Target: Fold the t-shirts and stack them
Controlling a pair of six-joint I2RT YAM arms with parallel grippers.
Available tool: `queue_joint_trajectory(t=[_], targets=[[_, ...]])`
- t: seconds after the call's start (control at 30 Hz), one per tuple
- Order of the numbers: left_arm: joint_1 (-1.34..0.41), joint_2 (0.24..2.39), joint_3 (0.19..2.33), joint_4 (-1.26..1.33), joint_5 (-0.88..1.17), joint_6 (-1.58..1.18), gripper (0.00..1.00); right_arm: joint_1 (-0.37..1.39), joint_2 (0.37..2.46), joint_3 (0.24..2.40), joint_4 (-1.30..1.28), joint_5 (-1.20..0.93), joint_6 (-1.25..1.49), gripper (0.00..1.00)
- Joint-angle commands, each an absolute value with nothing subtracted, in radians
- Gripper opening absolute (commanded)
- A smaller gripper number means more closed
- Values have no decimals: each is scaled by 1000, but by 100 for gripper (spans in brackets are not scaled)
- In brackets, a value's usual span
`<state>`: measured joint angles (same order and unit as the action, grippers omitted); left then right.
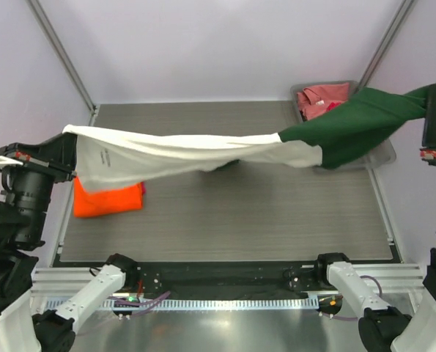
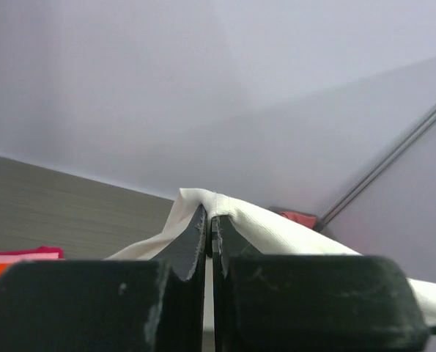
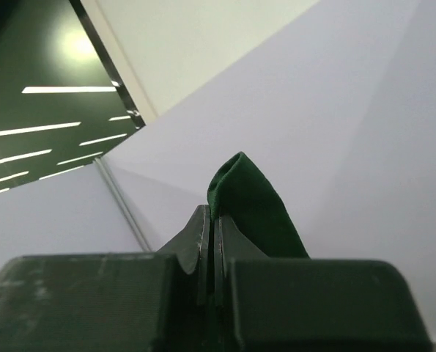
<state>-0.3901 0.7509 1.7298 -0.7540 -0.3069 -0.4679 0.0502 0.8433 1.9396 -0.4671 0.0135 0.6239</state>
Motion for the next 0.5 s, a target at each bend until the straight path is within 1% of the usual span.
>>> queue_joint_trajectory(t=[0.0, 0.1, 0.13, 0.27, 0.3, 0.37, 0.4, 0.43, 0.47], targets=[[-385, 845, 1683, -765, -310, -486, 0, 48, 929, 1985, -443, -48, 609, 1], [-385, 903, 1611, -759, -316, -564, 0, 48, 1003, 1982, -443, -81, 637, 1], [-384, 916, 1541, -749, -307, -589, 0, 48, 1023, 1948, -442, -90, 644, 1], [-383, 992, 1390, -634, -273, -681, 0, 49, 1150, 1823, -419, -162, 672, 1], [-383, 1008, 1373, -614, -282, -705, 0, 48, 1211, 1801, -405, -176, 683, 1], [-380, 1075, 1356, -550, -304, -724, 0, 51, 1271, 1757, -371, -215, 701, 1], [-376, 1109, 1365, -531, -308, -732, 0, 49, 1346, 1759, -345, -228, 710, 1], [-350, 1174, 1387, -517, -296, -738, 0, 49, 1383, 1810, -342, -256, 724, 1], [-330, 1221, 1458, -500, -276, -741, 0, 49, 1432, 1856, -345, -268, 730, 1]])
